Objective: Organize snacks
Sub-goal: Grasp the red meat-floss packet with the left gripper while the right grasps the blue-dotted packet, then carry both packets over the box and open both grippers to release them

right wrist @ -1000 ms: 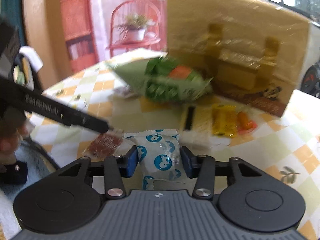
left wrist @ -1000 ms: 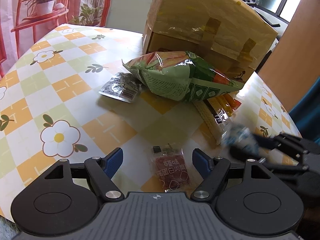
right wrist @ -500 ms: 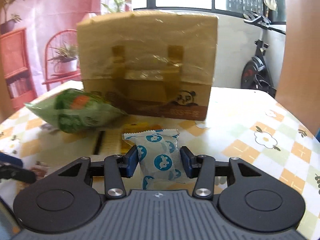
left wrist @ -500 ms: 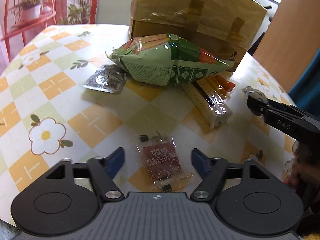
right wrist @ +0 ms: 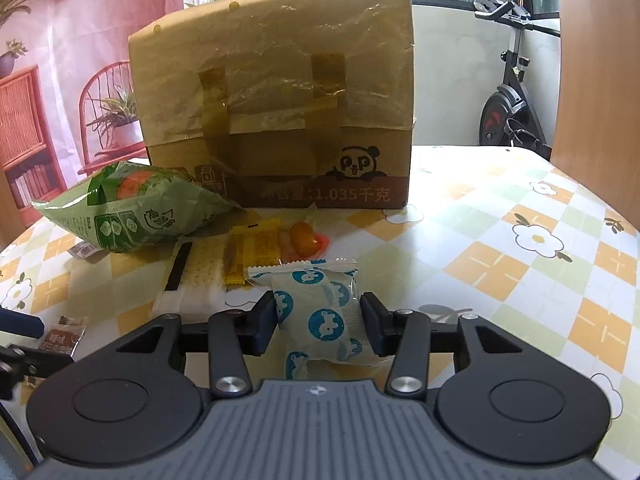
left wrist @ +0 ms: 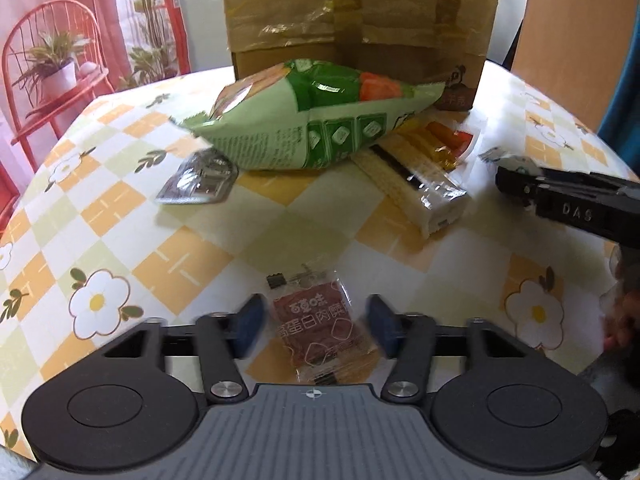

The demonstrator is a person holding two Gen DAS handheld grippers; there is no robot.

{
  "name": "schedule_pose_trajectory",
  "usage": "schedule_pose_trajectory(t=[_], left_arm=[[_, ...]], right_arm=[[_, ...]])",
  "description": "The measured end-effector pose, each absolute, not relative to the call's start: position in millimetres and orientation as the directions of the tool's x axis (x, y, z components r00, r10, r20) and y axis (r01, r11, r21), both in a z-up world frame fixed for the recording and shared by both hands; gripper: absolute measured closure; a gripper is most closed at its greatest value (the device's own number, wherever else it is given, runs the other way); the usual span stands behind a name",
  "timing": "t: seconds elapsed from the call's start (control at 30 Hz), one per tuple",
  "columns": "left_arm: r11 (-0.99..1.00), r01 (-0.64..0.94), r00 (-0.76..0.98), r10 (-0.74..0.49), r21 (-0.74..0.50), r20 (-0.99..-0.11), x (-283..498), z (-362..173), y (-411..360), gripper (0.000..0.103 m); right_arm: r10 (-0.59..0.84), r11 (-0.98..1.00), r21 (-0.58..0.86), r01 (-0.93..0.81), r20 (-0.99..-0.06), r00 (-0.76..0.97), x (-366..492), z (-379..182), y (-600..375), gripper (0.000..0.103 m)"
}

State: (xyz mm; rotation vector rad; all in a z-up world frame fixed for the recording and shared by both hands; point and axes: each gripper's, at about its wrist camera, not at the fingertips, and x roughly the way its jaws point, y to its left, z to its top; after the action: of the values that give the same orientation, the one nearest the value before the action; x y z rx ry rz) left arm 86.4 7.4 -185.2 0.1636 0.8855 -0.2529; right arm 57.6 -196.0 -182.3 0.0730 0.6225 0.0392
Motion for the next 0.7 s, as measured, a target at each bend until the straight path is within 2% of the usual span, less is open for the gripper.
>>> schedule_pose_trajectory(t=[0.2,0.33,0.7], left_arm=[[0.972,0.235,0.619,-0.158,-0.01,-0.769,89,-183,17,0.059],[0.979,0.196,0.652,-0.177,-0.061,-0.738,88,-177,28,0.06],[0.977,0.203,0.738,-0.198,-0.067,-0.645,89,-144,33,0.06]], right_arm=[[0.073,0.995,0.102,-0.017,-0.573,0.816,55,-182,-199,0.056],[0.076,0.994,0.105,-0.019,-0.571,0.817,55,-182,-199,0.056],[0.082,0.991,0.135,-0.007,-0.554,0.828,53,-176,-204,0.056]])
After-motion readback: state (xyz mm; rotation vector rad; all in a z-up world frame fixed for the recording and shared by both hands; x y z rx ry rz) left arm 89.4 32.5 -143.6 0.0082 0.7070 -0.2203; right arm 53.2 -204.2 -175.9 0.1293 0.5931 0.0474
